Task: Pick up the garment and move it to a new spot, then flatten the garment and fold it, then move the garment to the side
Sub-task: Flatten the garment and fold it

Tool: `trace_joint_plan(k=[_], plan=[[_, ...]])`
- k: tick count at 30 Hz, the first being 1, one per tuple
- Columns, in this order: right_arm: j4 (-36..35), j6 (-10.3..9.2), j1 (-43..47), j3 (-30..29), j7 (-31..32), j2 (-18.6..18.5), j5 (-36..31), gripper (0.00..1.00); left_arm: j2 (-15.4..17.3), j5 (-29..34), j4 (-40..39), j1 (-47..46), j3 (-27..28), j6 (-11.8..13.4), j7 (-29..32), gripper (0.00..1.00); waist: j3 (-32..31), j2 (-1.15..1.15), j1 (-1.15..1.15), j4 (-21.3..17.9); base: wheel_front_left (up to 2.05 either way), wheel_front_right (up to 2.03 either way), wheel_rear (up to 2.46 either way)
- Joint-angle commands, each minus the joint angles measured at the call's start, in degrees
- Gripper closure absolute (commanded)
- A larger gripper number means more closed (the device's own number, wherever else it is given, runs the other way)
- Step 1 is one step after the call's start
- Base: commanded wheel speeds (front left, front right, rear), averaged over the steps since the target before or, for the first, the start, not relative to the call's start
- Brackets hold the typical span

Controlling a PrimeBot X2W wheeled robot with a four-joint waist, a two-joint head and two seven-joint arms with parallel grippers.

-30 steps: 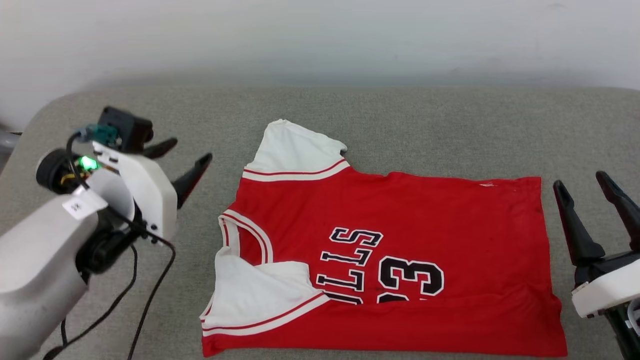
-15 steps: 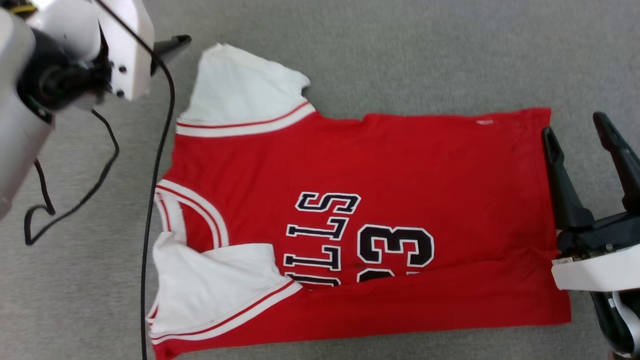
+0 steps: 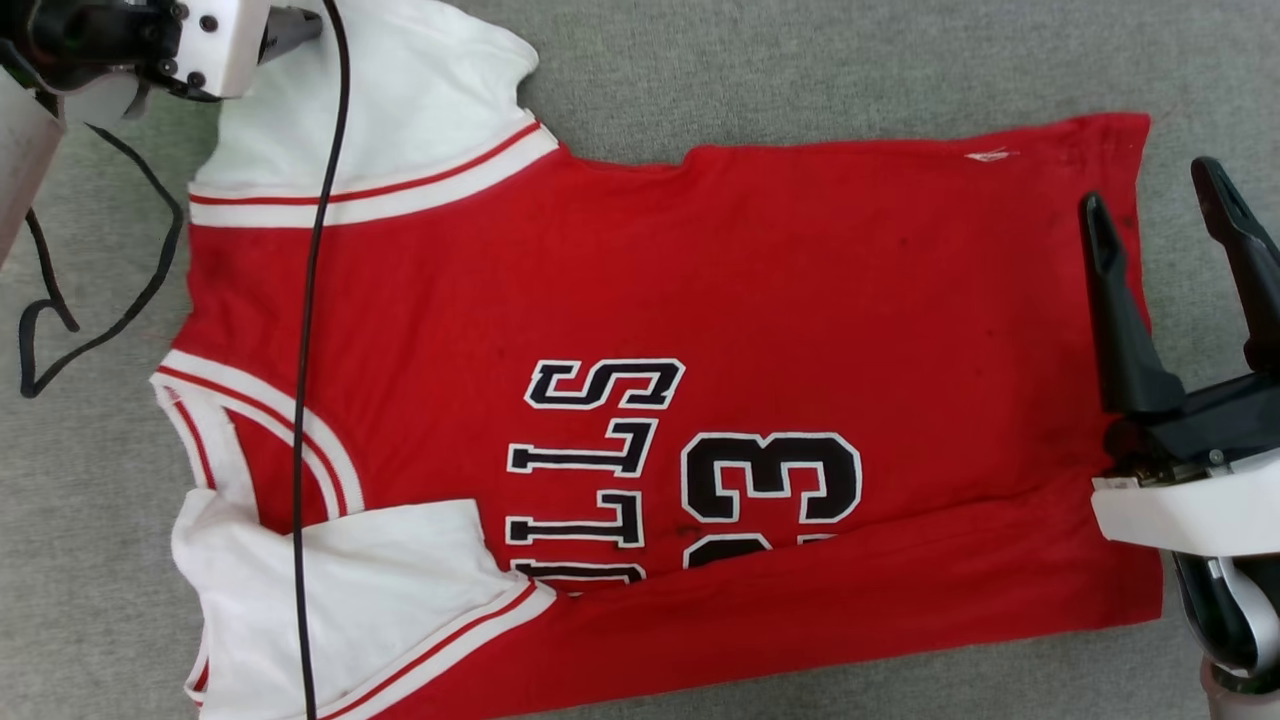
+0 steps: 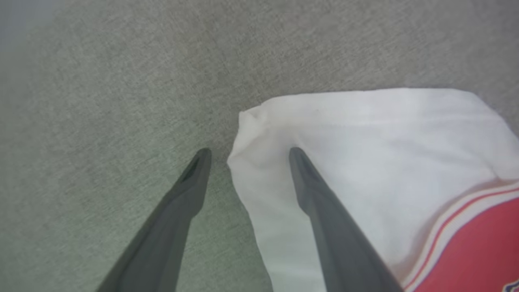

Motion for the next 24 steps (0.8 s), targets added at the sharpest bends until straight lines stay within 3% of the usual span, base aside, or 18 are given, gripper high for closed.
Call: trace_joint_plan(k=[1, 6, 7, 8, 16, 24], plan=[[0.42, -0.05, -1.30, 0.25, -0.77, 0.47, -0.11, 0.00, -0.01, 0.48, 1.27, -0.29, -0.73, -0.28, 0.37, 0.00, 1.23, 0.00, -0.02, -0.61, 0.00, 0.00, 0.00], [1.79, -0.05, -2.38, 0.79, -1.47, 0.71, 0.29, 0.00, -0.38, -0.53, 4.28, 3.00, -2.80, -0.63, 1.47, 0.00, 1.25, 0.00, -0.02, -1.02, 0.00, 0.00, 0.00], [2.04, -0.05, -2.40, 0.75, -1.61, 0.67, 0.43, 0.00, -0.51, -1.05, 4.53, 3.53, -2.87, -0.66, 1.39, 0.65, 1.18, 0.00, -0.02, -1.06, 0.00, 0.00, 0.00], [2.31, -0.05, -2.42, 0.65, -1.73, 0.56, 0.55, 0.00, -0.68, -1.59, 4.75, 3.94, -2.79, -0.71, 1.25, 1.00, 1.07, 0.00, -0.02, -1.07, 0.00, 0.00, 0.00], [3.36, -0.05, -5.40, -1.48, 0.22, -3.01, 1.77, 0.00, -1.44, -1.92, 3.13, 2.79, -2.94, -0.76, -4.74, 1.00, -2.06, 0.00, -0.02, 0.57, 0.00, 0.00, 0.00], [5.63, -0.05, -11.77, -4.40, 10.61, -11.42, 6.21, 0.00, -1.47, -4.07, -2.55, 5.51, -5.12, -0.77, -10.97, 1.00, -7.39, 0.00, -0.02, 4.32, 0.00, 0.00, 0.00]])
